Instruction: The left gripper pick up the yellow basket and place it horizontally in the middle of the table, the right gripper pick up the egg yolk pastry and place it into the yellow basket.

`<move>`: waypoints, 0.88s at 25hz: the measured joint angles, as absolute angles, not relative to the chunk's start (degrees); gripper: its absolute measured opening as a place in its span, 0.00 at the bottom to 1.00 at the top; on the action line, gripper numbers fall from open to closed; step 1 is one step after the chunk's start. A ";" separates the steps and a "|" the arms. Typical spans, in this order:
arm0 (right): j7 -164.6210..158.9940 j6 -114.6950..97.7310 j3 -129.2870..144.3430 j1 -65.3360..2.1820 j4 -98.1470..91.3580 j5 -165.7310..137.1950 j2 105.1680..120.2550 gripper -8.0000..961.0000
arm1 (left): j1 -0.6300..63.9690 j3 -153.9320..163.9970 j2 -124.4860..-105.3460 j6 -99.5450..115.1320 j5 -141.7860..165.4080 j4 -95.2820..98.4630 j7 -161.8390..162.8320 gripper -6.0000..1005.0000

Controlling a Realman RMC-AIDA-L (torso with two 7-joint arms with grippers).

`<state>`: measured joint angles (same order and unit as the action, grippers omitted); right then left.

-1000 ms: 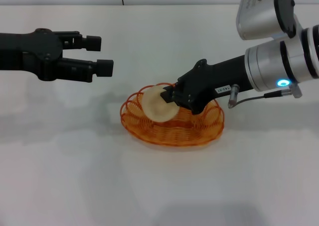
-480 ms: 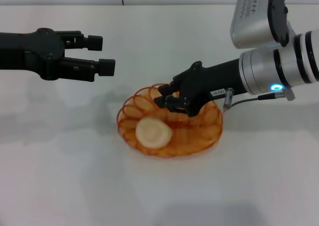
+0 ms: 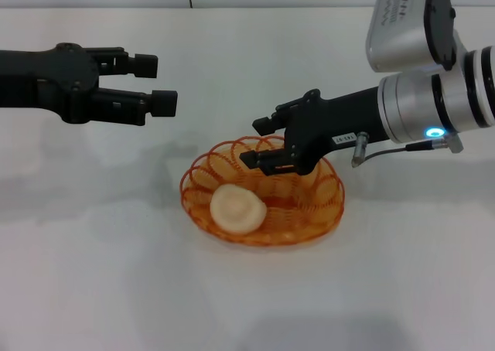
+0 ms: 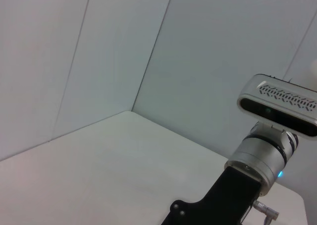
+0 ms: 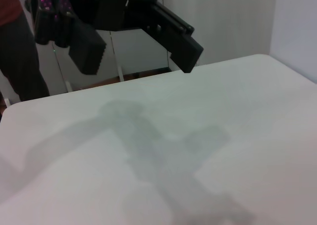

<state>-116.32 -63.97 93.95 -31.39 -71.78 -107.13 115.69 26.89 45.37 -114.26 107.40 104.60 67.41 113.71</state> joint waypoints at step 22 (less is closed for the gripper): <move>-98.69 -79.85 73.13 -17.41 -70.70 -93.68 115.23 0.88 | 24.26 43.09 -114.27 106.61 104.59 67.20 108.58 0.89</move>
